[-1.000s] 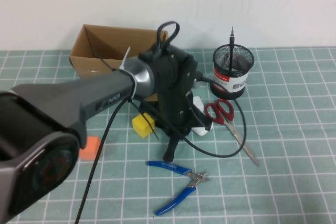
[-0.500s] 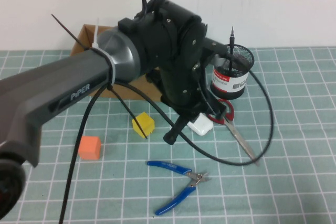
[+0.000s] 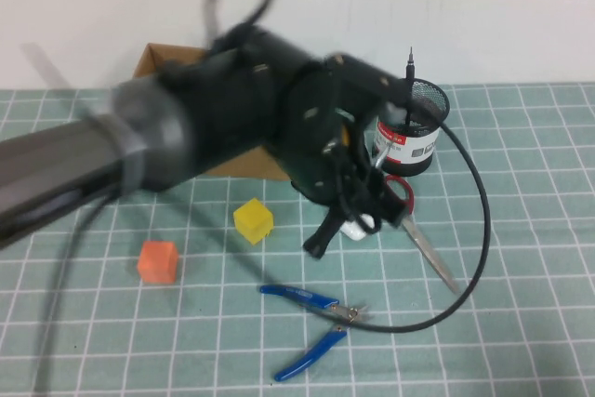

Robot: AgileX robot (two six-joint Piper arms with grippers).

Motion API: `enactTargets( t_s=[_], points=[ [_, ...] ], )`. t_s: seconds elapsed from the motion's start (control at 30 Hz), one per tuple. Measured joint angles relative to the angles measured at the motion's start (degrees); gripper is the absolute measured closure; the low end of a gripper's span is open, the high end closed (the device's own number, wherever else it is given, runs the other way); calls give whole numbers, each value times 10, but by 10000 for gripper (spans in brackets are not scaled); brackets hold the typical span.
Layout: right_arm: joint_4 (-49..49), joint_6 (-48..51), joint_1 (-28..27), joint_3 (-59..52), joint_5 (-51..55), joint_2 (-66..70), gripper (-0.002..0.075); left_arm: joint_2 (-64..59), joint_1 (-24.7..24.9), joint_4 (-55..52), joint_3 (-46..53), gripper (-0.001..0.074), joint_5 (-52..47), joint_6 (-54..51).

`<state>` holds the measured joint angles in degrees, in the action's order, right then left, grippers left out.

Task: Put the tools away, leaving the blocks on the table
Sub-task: Place the picked object into the round holder

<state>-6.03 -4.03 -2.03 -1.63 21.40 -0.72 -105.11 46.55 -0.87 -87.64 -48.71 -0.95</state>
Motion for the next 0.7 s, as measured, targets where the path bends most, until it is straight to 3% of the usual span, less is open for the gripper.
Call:
enactTargets(
  t_s=[0.2, 0.37, 0.7],
  points=[
    [0, 0, 0, 0, 0, 0, 736, 120, 0, 17, 178, 556, 292, -5],
    [0, 0, 0, 0, 0, 0, 736, 139, 0, 18, 300, 556, 574, -8],
    [0, 0, 0, 0, 0, 0, 736, 38, 0, -6, 266, 556, 859, -8]
  ],
)
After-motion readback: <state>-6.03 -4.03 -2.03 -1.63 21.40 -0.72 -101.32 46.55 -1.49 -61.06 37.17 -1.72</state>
